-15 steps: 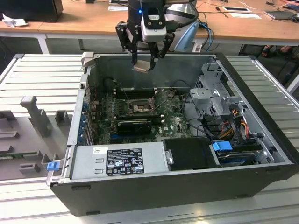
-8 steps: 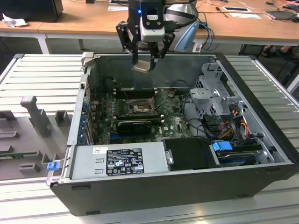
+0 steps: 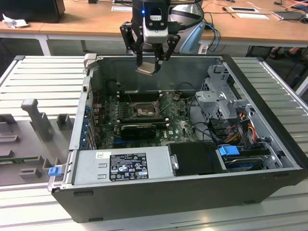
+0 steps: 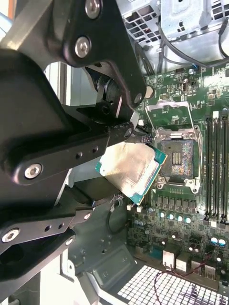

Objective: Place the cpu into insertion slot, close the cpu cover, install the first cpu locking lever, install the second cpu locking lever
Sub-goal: 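Place the cpu into insertion slot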

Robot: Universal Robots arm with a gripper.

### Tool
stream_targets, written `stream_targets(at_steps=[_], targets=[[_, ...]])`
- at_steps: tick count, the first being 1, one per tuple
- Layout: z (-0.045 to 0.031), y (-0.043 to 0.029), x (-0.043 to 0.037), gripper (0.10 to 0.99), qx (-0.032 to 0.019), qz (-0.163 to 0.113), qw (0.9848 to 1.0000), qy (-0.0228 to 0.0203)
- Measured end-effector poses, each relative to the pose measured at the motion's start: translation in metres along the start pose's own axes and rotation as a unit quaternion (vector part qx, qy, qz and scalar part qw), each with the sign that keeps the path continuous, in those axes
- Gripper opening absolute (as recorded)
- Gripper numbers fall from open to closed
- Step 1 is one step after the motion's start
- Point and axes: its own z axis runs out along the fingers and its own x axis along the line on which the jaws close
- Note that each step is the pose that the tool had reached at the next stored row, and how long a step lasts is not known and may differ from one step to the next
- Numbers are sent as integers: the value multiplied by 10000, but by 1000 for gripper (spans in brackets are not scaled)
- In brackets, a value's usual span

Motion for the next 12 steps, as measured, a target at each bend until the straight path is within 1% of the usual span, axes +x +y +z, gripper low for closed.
stream_targets(at_steps=[7,11,12], targets=[[1,0,0,529,-4,226,9997,-20],[8,0,0,529,-10,505,9987,-45],[10,0,0,529,-11,537,9985,-47]])
